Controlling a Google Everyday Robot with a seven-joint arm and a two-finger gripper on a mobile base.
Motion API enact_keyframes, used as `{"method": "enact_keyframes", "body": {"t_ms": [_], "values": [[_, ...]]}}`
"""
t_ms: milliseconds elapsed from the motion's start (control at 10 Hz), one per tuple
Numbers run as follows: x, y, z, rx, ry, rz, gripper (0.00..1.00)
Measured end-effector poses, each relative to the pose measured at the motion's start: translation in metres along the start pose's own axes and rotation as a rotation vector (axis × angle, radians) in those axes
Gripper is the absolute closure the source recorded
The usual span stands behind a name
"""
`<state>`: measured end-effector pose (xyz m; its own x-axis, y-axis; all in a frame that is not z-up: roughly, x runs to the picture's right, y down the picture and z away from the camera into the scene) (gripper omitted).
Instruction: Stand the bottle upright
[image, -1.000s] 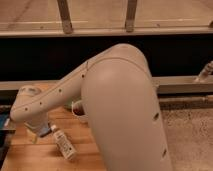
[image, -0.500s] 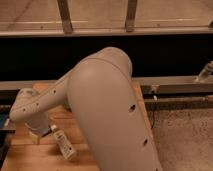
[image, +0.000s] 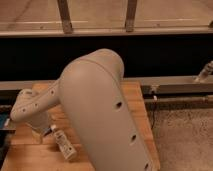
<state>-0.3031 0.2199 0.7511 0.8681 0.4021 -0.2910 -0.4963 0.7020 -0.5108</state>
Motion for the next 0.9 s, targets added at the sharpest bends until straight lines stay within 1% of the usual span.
{"method": "enact_keyframes", "body": {"t_ms": [200,500,800,900], "values": [[-0.009,0.0,0.011,0.035,0.029,-0.013,0.28],[-0.017,0.0,0.021,0.09,0.072,-0.031,0.28],[-0.011,-0.014,0.026,0.128,0.103,-0.009,0.28],[-0.008,-0.018,0.026,0.135,0.109,0.001,0.28]]}}
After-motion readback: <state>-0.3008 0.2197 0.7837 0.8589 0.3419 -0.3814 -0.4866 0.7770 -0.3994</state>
